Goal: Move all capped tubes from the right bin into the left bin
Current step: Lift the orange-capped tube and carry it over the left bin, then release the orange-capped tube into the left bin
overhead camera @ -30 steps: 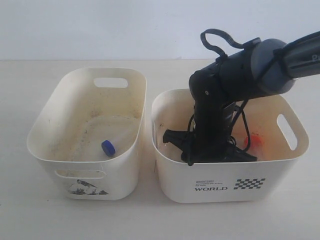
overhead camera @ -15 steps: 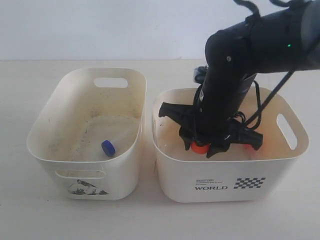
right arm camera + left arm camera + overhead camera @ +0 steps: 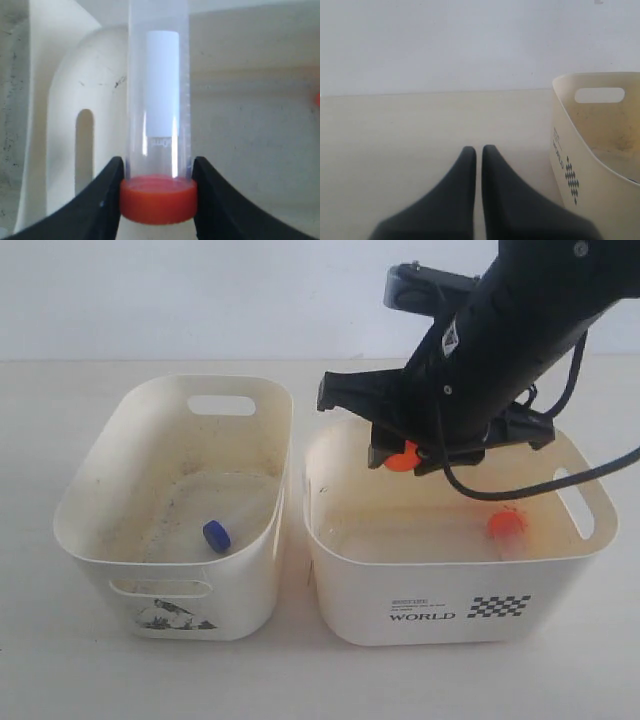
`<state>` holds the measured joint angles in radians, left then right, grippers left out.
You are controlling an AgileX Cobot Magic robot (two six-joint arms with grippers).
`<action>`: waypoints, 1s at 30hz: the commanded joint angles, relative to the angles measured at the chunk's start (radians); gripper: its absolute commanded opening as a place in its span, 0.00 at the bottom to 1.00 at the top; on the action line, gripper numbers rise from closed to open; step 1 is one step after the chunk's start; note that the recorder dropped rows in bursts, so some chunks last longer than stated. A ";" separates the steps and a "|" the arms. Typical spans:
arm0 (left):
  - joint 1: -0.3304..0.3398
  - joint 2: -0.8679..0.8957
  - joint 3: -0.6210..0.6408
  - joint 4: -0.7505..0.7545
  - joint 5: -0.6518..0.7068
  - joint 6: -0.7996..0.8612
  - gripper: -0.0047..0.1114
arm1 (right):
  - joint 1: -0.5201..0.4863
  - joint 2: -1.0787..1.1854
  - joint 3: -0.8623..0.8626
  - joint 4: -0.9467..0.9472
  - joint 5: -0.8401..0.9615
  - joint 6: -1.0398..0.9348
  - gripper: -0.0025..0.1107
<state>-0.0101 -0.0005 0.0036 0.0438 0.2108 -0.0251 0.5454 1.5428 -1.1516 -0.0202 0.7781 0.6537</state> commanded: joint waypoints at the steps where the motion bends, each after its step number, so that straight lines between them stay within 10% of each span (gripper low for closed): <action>1: 0.000 0.000 -0.004 0.005 -0.001 -0.010 0.08 | 0.000 -0.023 0.000 0.047 -0.110 -0.186 0.02; 12: 0.000 0.000 -0.004 0.005 -0.001 -0.010 0.08 | 0.127 -0.021 -0.002 0.342 -0.415 -0.533 0.02; 21: 0.000 0.000 -0.004 0.005 -0.001 -0.010 0.08 | 0.134 0.218 -0.259 0.331 -0.077 -0.639 0.03; 27: 0.000 0.000 -0.004 0.005 -0.001 -0.010 0.08 | 0.134 0.297 -0.318 0.326 -0.075 -0.654 0.60; 30: 0.000 0.000 -0.004 0.005 -0.001 -0.010 0.08 | 0.134 0.299 -0.318 0.326 -0.082 -0.654 0.68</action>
<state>-0.0101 -0.0005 0.0036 0.0438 0.2108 -0.0251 0.6766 1.8427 -1.4609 0.3135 0.7103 0.0082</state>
